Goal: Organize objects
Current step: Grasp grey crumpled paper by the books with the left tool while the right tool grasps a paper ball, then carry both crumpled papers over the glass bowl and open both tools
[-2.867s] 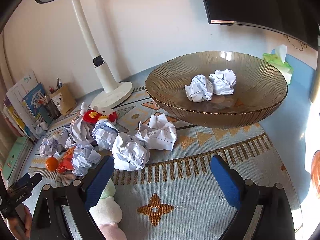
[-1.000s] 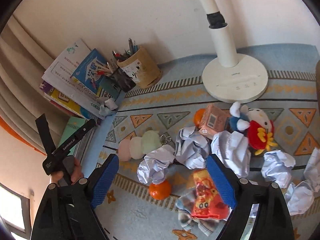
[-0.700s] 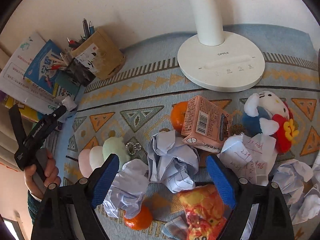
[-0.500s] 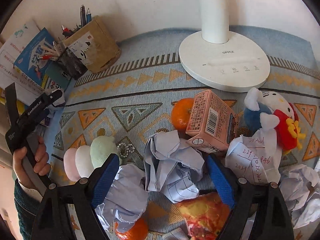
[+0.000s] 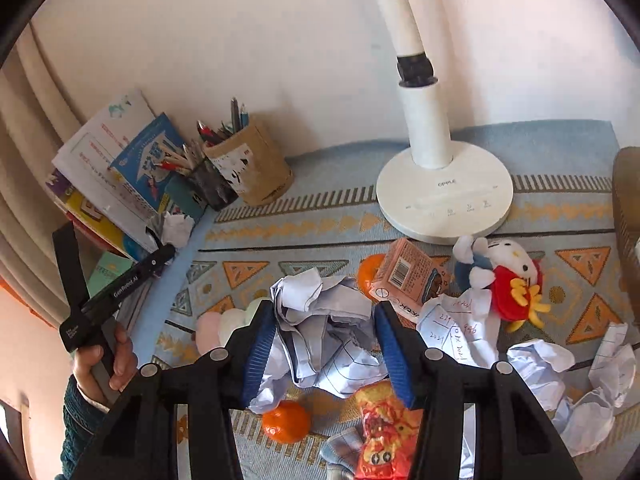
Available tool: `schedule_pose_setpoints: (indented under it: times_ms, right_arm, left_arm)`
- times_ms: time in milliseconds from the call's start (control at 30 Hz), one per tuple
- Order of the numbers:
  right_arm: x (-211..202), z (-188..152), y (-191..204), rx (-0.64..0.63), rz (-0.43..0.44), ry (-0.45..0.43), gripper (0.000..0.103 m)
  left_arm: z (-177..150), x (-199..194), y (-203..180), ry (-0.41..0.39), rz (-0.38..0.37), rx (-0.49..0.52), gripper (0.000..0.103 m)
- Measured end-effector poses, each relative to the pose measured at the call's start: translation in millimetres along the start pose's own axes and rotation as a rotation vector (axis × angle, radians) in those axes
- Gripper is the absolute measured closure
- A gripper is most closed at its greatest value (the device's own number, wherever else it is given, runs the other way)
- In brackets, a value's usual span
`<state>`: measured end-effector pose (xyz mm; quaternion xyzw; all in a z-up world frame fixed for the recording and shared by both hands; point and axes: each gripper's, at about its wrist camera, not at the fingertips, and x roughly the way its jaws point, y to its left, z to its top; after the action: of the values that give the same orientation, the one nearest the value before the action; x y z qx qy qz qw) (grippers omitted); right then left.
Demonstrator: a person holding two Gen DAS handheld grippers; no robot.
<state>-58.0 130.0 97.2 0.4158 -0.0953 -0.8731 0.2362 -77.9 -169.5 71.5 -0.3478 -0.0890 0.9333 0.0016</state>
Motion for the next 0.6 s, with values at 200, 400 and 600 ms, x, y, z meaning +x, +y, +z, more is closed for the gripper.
schedule_pose_setpoints:
  times_ms: [200, 400, 600]
  right_arm:
    - [-46, -50, 14, -0.093, 0.045, 0.049, 0.052]
    - [-38, -123, 6, -0.151, -0.019, 0.182, 0.052]
    - [-33, -147, -13, -0.158, -0.080, 0.221, 0.051]
  left_arm:
    - [-44, -69, -35, -0.003, -0.092, 0.014, 0.083]
    - [-130, -100, -59, 0.125, -0.171, -0.008, 0.083]
    - [-186, -96, -77, 0.225, -0.166, 0.007, 0.083]
